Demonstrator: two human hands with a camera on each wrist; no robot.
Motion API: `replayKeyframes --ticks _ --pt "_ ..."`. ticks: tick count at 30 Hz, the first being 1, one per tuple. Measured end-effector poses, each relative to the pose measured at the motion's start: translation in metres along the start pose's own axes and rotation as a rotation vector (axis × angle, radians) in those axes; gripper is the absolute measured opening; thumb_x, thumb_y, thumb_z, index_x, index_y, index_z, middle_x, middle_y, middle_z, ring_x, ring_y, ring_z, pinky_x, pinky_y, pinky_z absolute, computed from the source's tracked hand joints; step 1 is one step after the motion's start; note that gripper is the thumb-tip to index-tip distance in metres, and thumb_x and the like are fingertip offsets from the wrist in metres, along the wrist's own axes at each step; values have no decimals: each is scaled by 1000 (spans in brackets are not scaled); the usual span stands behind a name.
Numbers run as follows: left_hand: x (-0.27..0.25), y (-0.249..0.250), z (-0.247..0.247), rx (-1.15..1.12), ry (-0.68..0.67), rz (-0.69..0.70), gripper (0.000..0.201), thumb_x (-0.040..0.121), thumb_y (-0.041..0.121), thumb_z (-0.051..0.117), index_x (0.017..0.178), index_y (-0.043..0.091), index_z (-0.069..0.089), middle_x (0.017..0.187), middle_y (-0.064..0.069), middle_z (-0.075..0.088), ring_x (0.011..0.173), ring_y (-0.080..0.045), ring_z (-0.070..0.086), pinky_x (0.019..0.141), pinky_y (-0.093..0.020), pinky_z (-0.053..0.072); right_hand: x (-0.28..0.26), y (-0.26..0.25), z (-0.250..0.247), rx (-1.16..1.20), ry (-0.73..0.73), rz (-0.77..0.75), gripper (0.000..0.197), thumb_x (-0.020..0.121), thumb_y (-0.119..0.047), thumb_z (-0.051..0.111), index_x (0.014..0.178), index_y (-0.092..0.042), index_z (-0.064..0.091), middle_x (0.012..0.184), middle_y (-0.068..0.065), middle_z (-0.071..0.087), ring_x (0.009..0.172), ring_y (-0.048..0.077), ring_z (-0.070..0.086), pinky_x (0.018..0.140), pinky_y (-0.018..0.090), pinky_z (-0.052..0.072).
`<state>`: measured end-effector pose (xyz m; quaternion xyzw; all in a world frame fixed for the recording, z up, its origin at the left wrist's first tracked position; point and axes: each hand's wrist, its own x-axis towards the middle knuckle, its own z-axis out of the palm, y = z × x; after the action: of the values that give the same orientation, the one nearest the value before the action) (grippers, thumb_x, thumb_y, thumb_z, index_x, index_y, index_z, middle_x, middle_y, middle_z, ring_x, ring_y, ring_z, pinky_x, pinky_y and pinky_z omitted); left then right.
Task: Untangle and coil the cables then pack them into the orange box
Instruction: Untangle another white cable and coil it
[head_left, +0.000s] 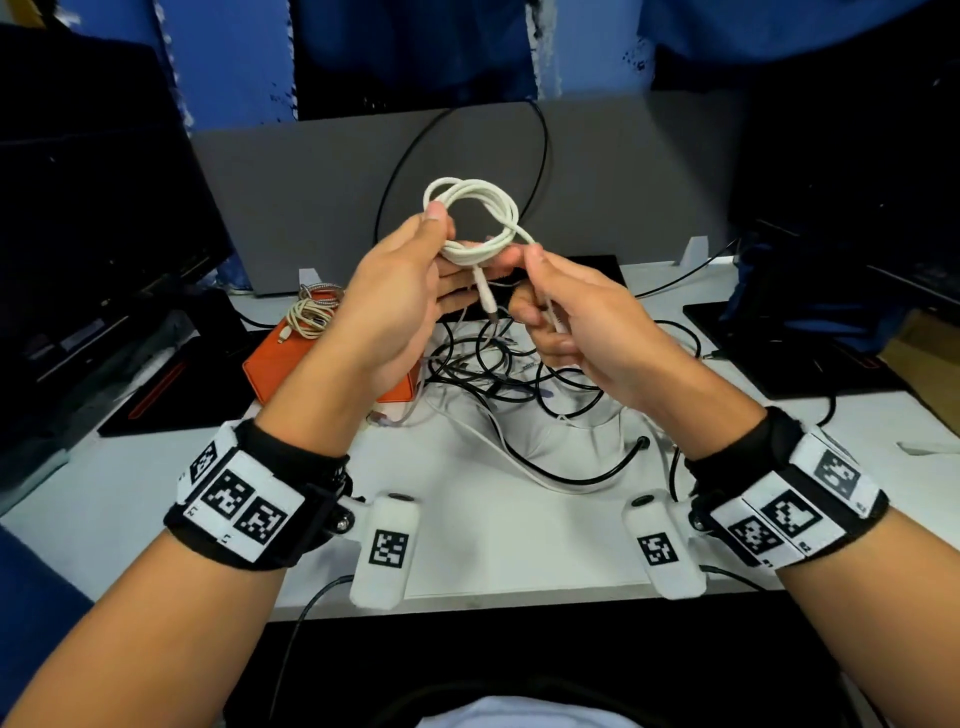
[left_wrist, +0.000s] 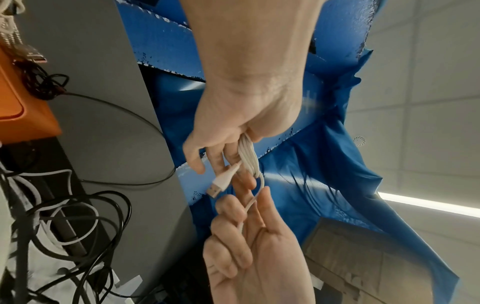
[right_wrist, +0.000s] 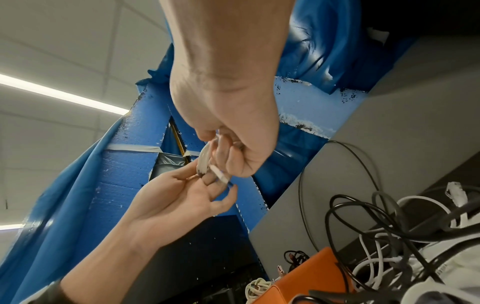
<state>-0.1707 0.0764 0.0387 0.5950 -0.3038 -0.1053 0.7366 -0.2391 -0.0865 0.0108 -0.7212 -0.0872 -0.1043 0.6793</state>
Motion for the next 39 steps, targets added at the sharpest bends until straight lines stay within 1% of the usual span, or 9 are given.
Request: replayKeyframes --ticks 6,8,11,14,20,24,27,31,39 --pt "0 -4 3 48 -29 -22 26 111 36 35 97 19 50 118 -15 74 122 -23 66 117 -52 35 3 5 4 -175 189 -66 42 112 -43 31 119 -33 71 114 -12 75 103 10 69 91 28 49" --pt "0 -6 4 105 -9 2 28 111 37 37 98 18 54 118 -13 74 121 -23 66 114 -51 40 3 3 5 -37 130 -60 43 113 -38 30 120 -23 70 111 1 78 109 19 72 101 34 53" --pt "-1 -10 5 189 31 37 32 109 40 42 101 21 66 116 -5 76 120 -19 66 113 -47 42 0 -1 11 303 54 29 44 114 -34 30 124 -9 65 74 5 65 67 23 66 76 34 60" --pt "0 -12 7 274 126 20 35 108 42 44 114 17 68 116 0 75 116 -14 66 111 -40 45 0 -1 15 332 86 70 44 113 -36 35 130 -4 60 65 -5 34 58 13 24 52 25 36" --pt "-4 -16 23 17 230 87 51 93 38 70 124 1 52 114 -17 72 103 -25 74 101 -55 53 -7 5 34 218 -21 60 34 113 -38 33 96 -18 55 63 -8 32 51 8 22 48 22 26" --pt "-7 -16 23 -22 254 221 47 96 13 70 133 16 41 115 -22 70 88 -36 76 81 -52 61 -12 7 40 213 -108 74 34 113 -38 31 97 -15 51 63 -8 31 52 7 22 48 22 26" --pt "-8 -9 18 62 263 272 18 97 20 69 108 10 59 92 -13 71 72 -32 72 68 -48 55 -14 6 39 166 -182 87 37 113 -38 31 100 -13 54 64 -7 29 52 8 20 48 22 24" --pt "-5 -8 15 12 312 219 25 99 29 67 82 14 57 75 -7 64 60 -27 65 56 -42 47 -15 3 36 123 -263 83 39 113 -36 32 99 -12 59 64 -7 28 52 9 18 46 21 22" --pt "5 -7 1 33 172 33 39 104 47 50 107 11 64 103 -14 75 87 -32 75 74 -44 56 -6 8 22 -42 -95 39 38 113 -35 35 111 -11 64 63 -10 32 52 8 22 52 28 19"
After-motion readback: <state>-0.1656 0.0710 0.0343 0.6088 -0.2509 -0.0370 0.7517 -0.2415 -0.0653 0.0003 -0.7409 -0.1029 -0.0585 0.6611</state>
